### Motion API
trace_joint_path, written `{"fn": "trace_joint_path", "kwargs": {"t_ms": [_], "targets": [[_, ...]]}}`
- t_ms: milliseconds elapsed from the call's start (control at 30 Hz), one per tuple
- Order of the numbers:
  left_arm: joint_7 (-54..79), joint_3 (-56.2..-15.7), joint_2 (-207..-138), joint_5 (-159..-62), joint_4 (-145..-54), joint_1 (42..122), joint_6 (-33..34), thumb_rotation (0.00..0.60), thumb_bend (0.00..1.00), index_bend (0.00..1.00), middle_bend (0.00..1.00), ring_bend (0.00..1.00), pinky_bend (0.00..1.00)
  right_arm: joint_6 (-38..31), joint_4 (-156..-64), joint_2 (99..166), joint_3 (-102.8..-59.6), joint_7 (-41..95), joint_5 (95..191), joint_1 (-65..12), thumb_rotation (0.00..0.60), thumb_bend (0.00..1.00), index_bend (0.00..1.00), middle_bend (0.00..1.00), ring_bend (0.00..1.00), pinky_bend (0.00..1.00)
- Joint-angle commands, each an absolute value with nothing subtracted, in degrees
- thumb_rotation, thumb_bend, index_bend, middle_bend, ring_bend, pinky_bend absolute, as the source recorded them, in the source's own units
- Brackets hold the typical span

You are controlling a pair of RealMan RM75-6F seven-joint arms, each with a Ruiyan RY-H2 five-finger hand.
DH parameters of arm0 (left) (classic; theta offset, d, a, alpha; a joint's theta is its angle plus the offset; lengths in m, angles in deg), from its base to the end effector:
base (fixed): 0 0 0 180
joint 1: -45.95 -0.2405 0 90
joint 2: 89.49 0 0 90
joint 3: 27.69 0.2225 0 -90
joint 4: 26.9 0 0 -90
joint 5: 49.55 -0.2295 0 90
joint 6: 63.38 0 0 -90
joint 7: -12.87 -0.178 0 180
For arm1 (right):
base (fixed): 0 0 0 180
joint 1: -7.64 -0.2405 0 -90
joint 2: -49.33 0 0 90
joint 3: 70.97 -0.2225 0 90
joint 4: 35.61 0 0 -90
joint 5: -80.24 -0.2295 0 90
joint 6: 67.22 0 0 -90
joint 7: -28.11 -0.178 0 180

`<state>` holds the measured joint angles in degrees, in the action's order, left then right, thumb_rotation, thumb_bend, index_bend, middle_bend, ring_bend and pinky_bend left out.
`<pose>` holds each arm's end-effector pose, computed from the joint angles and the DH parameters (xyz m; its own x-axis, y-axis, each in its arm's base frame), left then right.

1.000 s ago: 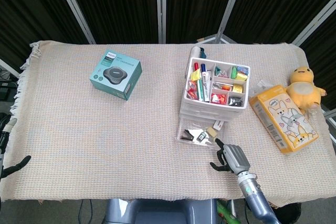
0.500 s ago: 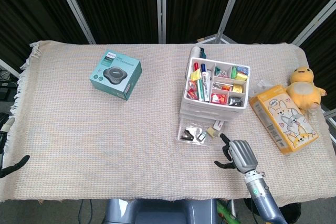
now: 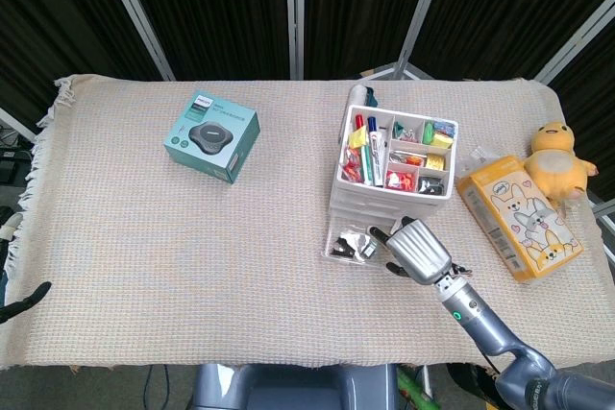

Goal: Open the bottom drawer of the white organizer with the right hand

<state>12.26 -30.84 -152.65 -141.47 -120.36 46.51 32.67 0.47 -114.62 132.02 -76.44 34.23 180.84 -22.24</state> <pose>-0.2703 0.1908 0.1541 0.3962 -0.1640 0.9034 0.9119 -0.0440 -0.4080 -0.1511 -0.3053 -0.0061 0.5301 -0.0032 0.8479 -0.6723 -0.6110 0.4180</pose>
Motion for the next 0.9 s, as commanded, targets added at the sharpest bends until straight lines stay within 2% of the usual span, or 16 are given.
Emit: {"fn": "trace_joint_path", "kwargs": {"t_ms": [33, 467, 900], "targets": [[12.25, -31.04, -152.68, -141.15, -120.26, 46.50, 32.70, 0.600, 0.16, 0.00, 0.00, 0.00, 0.00, -0.68, -111.51, 133.74, -75.72, 32.69, 181.60, -24.07, 0.600, 0.00, 0.37, 0.93, 0.92, 0.62], [12.17, -31.96, -152.74, -138.99, -120.15, 46.63, 32.03, 0.600, 0.16, 0.00, 0.00, 0.00, 0.00, -0.05, -101.58, 138.67, -74.46, 29.91, 183.34, -28.02, 0.600, 0.00, 0.36, 0.94, 0.93, 0.62], [12.57, -33.16, -152.57, -136.61, -120.11, 46.99, 31.13, 0.600, 0.16, 0.00, 0.00, 0.00, 0.00, 0.29, -91.65, 141.16, -70.47, 24.91, 185.82, -31.38, 0.600, 0.00, 0.37, 0.94, 0.93, 0.62]]}}
